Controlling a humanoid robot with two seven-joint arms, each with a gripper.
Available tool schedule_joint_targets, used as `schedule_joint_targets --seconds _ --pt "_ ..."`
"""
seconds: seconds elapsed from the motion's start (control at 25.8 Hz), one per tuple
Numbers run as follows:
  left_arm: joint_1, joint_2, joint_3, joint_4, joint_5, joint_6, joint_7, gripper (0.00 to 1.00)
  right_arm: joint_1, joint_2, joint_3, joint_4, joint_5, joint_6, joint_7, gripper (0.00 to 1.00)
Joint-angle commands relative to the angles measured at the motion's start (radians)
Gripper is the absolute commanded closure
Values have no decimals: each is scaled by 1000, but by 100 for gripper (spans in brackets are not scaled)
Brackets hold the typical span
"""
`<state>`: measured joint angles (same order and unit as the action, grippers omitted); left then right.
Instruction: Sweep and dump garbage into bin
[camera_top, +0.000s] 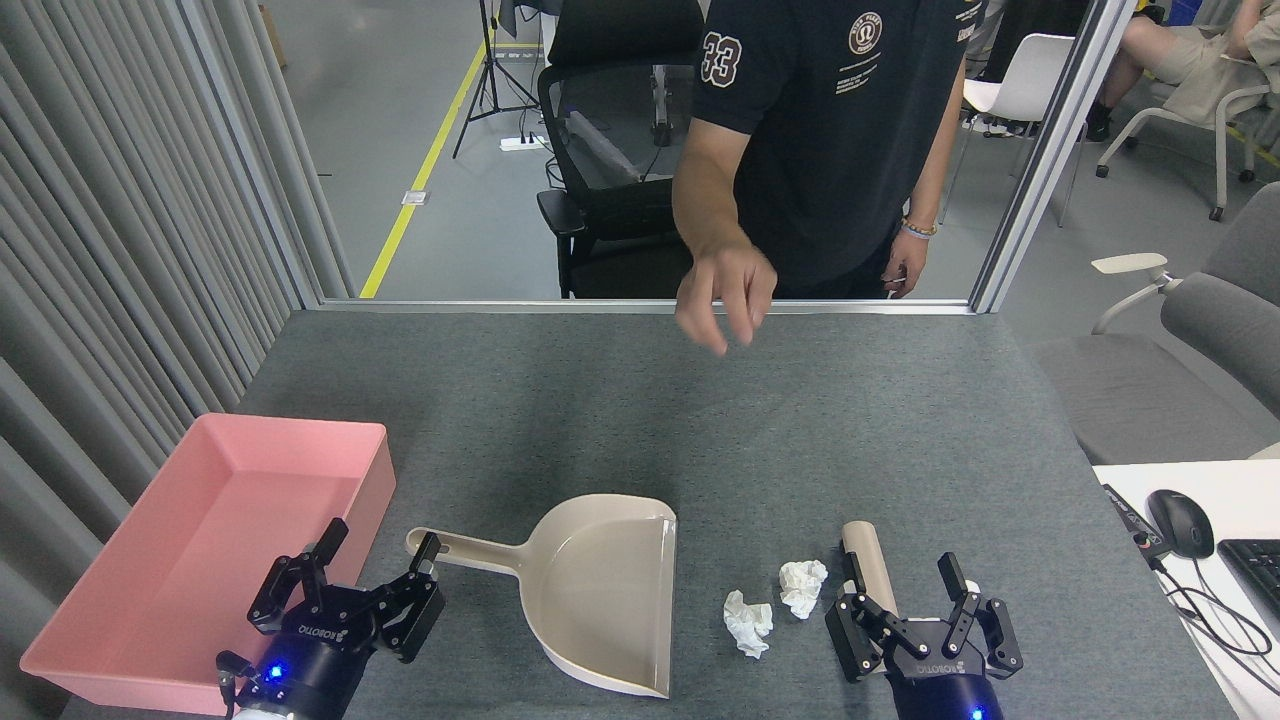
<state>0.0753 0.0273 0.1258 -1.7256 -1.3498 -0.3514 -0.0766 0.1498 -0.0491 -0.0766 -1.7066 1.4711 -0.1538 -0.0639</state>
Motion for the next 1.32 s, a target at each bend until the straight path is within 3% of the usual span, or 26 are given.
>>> schedule_joint_targets --seconds 0.0,0.12,0.27,0.58,1.16,1.28 --pt "-2 0 0 0 0 0 0 1 7 2 4 -7 0 -1 -4 2" --pt "-6 29 0 3 -28 0 0 1 19 -2 18 -18 0 -1 -4 2" --pt "-2 33 5 0 -19 -1 -2 1 83 -12 18 -71 3 -3 -4 2" --pt "1 31 5 1 -19 0 -2 1 218 -31 12 -77 5 -1 -4 2" --pt "-2 22 3 4 -19 0 -2 1 281 -43 12 -58 12 0 -4 2" --pt "-2 23 2 8 -20 0 0 1 287 -43 9 -50 51 2 -4 2"
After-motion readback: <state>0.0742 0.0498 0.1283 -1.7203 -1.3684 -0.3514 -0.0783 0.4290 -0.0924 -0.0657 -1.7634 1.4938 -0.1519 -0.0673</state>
